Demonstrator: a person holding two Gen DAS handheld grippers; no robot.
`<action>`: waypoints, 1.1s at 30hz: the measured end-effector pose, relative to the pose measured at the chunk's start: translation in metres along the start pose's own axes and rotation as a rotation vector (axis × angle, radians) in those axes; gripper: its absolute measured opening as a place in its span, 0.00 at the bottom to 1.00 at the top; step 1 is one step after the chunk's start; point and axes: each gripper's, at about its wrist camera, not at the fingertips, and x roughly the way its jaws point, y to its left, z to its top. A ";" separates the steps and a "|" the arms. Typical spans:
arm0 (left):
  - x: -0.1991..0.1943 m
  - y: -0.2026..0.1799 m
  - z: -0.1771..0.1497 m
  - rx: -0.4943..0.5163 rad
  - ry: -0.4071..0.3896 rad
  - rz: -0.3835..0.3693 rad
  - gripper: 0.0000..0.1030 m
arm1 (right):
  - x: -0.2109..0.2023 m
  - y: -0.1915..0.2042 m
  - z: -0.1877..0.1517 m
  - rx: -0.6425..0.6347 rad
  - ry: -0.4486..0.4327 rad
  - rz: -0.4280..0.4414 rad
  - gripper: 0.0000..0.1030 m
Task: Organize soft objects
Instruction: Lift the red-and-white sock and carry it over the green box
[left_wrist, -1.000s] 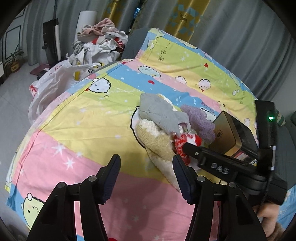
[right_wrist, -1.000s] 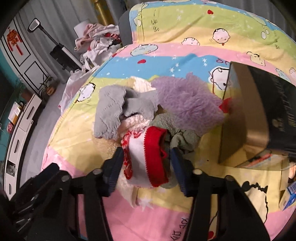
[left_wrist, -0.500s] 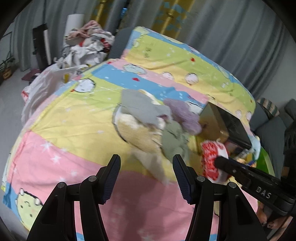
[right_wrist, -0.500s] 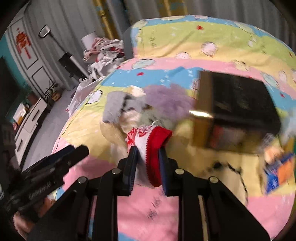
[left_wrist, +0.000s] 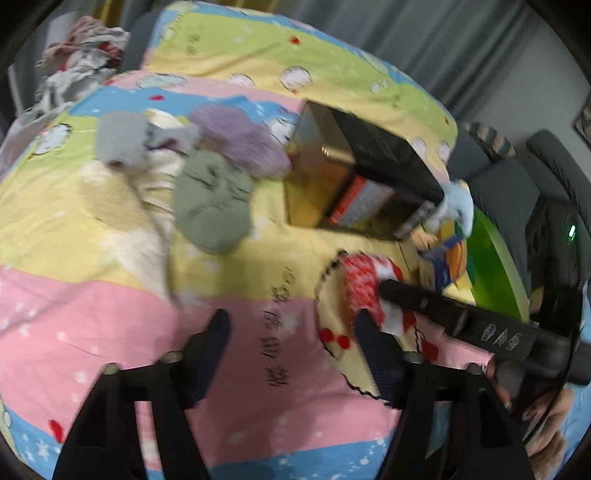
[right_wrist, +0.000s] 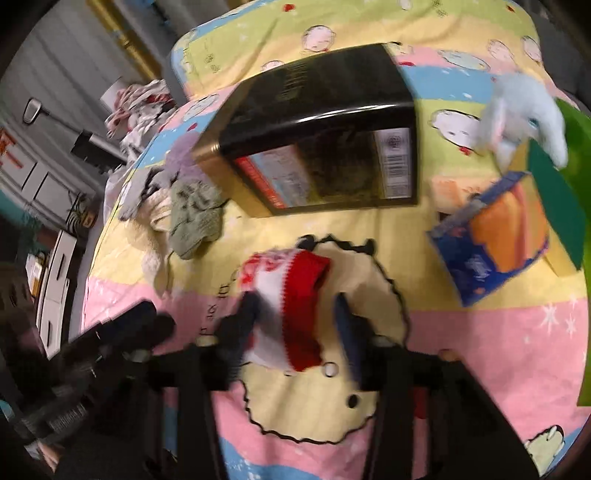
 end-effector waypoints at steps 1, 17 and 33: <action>0.003 -0.006 -0.001 0.013 0.004 -0.009 0.73 | -0.004 -0.004 0.002 0.009 -0.013 0.004 0.59; 0.046 -0.035 -0.002 0.031 0.059 -0.104 0.38 | 0.028 -0.015 0.007 0.054 0.089 0.278 0.34; 0.011 -0.159 0.020 0.319 -0.146 -0.238 0.36 | -0.102 -0.069 0.004 0.140 -0.311 0.182 0.26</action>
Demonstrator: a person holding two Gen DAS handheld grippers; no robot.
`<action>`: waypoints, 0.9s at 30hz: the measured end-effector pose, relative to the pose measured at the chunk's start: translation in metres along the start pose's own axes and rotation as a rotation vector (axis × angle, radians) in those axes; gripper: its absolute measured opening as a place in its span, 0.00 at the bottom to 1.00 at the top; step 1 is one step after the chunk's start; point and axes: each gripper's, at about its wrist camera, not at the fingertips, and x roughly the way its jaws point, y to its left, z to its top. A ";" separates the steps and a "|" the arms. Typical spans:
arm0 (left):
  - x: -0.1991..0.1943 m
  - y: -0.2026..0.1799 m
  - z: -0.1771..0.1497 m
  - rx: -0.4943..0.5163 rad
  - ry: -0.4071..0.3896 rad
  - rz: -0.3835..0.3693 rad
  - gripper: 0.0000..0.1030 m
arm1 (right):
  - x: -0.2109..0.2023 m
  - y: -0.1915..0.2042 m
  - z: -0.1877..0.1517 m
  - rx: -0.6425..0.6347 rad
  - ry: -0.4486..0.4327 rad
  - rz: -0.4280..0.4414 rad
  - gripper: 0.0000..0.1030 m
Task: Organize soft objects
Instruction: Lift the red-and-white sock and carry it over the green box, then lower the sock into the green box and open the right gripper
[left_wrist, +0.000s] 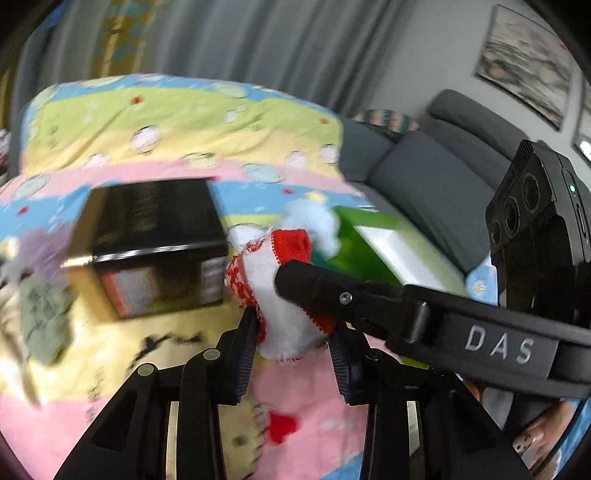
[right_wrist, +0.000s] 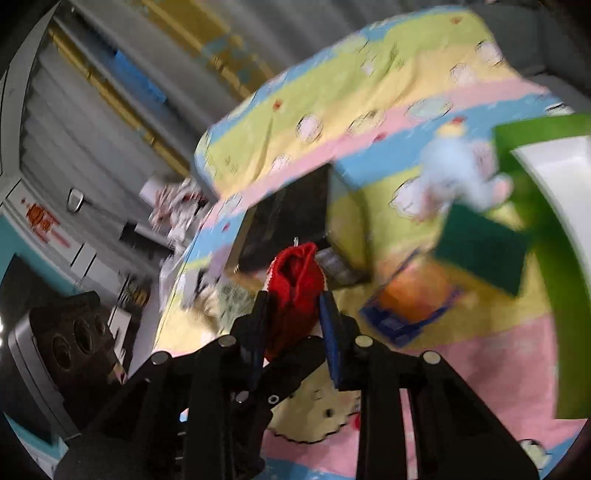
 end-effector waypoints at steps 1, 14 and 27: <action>0.006 -0.008 0.004 0.015 0.000 -0.015 0.36 | -0.009 -0.005 0.003 0.007 -0.026 -0.024 0.26; 0.085 -0.102 0.033 0.191 0.078 -0.244 0.36 | -0.087 -0.083 0.023 0.184 -0.239 -0.272 0.27; 0.133 -0.138 0.024 0.239 0.204 -0.291 0.36 | -0.104 -0.135 0.018 0.331 -0.235 -0.400 0.28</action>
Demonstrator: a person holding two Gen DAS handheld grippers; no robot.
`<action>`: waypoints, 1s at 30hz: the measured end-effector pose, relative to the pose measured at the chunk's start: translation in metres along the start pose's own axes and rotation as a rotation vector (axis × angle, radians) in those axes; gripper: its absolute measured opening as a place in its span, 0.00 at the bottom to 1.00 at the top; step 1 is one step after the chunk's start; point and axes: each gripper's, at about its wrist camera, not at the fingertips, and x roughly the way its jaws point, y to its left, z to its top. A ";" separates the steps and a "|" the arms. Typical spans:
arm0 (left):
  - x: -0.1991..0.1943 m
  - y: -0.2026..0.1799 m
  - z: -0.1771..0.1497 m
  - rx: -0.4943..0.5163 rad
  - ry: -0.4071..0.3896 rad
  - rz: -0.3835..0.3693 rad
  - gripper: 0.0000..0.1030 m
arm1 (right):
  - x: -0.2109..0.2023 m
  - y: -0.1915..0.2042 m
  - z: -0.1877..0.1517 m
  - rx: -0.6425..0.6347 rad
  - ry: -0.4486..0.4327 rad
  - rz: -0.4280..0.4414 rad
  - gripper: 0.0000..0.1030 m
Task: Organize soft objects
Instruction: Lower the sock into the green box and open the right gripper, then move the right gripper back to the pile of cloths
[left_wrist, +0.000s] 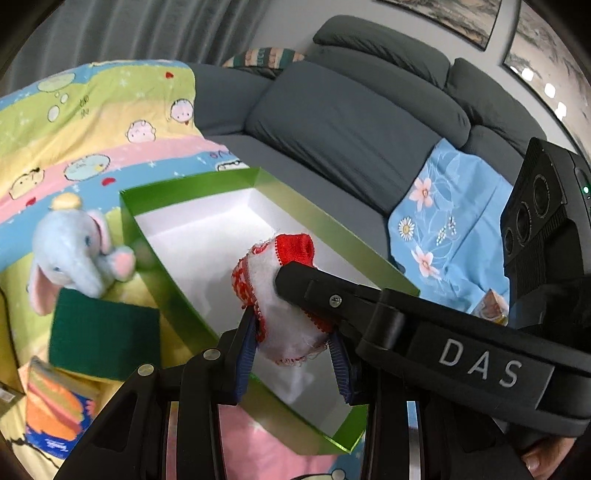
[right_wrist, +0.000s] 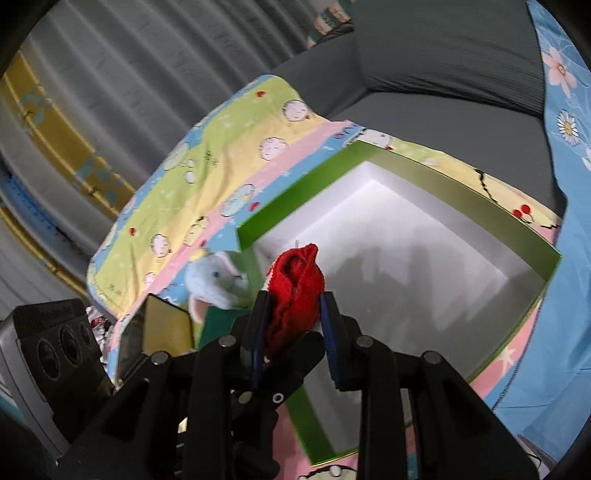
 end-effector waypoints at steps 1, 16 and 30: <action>0.002 0.000 0.000 -0.005 0.004 -0.002 0.36 | 0.001 -0.002 0.000 0.004 0.002 -0.007 0.28; -0.019 0.008 -0.004 -0.051 -0.007 0.024 0.49 | -0.005 0.007 0.001 -0.007 -0.020 -0.020 0.68; -0.131 0.069 -0.042 -0.225 -0.139 0.203 0.85 | -0.031 0.054 -0.012 -0.142 -0.106 -0.025 0.93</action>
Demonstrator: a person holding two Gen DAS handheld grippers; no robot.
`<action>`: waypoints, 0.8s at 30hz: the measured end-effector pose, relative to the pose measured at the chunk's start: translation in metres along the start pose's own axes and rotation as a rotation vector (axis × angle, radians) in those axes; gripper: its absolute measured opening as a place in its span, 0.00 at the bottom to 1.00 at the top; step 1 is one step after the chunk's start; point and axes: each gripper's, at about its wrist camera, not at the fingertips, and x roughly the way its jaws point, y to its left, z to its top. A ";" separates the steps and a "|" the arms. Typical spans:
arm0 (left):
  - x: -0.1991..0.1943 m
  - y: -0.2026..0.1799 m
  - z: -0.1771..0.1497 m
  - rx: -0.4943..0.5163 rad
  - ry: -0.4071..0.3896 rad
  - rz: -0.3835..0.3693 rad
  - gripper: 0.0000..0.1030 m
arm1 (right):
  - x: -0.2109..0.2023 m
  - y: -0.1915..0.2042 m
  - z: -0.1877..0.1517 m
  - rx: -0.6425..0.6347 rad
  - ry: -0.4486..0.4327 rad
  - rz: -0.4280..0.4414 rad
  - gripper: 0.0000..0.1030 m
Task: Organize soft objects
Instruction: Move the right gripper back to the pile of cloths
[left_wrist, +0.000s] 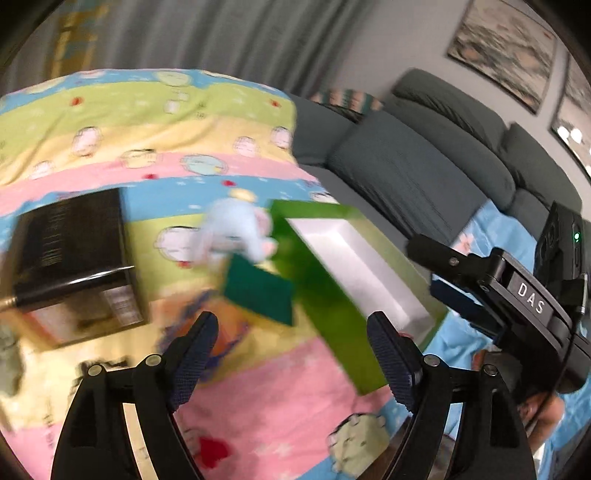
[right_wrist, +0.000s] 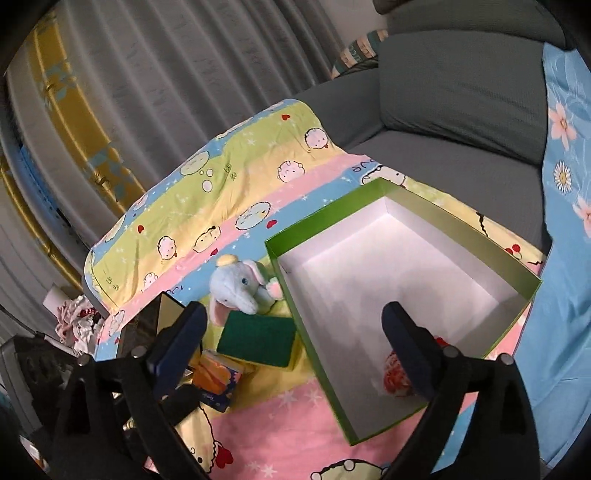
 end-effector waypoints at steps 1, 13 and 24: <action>-0.011 0.012 -0.003 -0.022 -0.017 0.034 0.88 | 0.000 0.004 -0.001 -0.010 0.002 0.002 0.93; -0.091 0.123 -0.054 -0.192 -0.111 0.389 0.96 | 0.012 0.071 -0.034 -0.171 0.018 0.005 0.99; -0.155 0.216 -0.096 -0.421 -0.190 0.580 0.96 | 0.037 0.139 -0.083 -0.284 0.155 0.224 0.99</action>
